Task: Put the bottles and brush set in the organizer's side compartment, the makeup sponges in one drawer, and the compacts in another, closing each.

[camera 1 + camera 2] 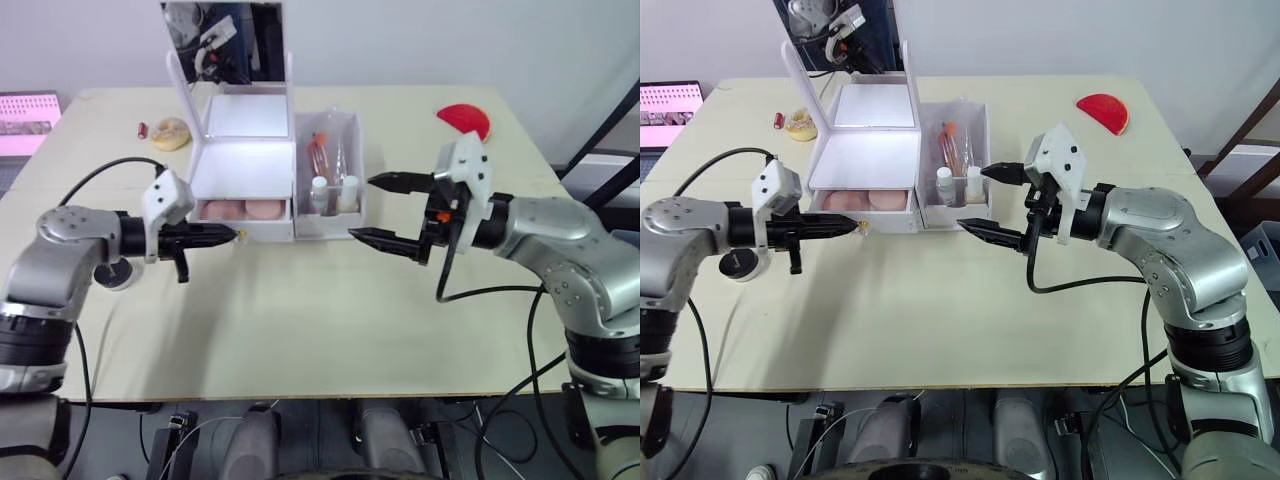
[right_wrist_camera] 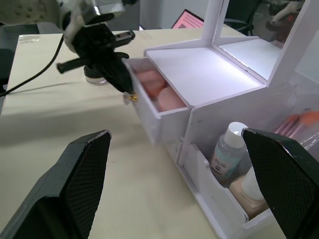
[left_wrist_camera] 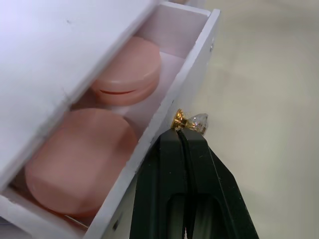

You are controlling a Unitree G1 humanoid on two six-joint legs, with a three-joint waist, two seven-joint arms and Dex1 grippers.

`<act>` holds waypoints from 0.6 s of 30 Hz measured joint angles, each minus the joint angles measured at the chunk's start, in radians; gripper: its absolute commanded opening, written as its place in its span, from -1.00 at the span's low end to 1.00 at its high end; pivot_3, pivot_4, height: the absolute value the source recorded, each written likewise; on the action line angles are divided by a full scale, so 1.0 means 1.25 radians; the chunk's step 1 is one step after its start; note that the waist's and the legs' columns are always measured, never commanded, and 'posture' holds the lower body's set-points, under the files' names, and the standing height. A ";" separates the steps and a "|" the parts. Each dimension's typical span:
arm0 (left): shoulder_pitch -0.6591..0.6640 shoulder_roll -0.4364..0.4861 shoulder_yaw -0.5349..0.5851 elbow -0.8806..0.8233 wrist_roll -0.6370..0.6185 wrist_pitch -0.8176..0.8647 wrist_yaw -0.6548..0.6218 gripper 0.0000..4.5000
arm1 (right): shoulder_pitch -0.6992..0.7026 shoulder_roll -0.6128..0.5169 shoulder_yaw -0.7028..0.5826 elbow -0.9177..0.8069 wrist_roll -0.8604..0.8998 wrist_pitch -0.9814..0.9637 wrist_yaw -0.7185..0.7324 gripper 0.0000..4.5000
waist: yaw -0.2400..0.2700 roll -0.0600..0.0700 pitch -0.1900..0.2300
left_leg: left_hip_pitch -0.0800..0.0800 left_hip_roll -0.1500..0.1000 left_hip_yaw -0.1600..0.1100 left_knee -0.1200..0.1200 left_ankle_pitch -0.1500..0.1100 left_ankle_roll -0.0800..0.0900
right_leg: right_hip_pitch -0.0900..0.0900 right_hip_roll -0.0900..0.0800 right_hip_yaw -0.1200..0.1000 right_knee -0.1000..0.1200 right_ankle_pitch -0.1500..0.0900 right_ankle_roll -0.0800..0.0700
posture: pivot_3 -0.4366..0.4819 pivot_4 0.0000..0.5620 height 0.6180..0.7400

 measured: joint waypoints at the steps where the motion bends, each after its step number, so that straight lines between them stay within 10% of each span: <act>1: -0.009 -0.009 -0.005 0.015 0.008 0.000 0.009 -0.99 | 0.000 0.000 0.000 0.000 0.000 0.001 -0.002 1.00 | -0.001 0.000 0.000 | 0.000 0.000 0.000 0.000 0.000 0.000 | 0.000 0.000 0.000 0.000 0.000 0.000 | -0.05 -0.47 0.99; 18: -0.083 -0.090 -0.010 0.146 0.068 -0.051 0.063 -0.99 | 0.000 0.002 0.002 -0.020 0.008 0.004 -0.025 1.00 | 0.016 0.000 0.000 | 0.001 0.000 0.000 0.001 0.000 0.000 | 0.001 0.000 0.000 0.001 0.001 -0.001 | -0.05 -0.47 0.99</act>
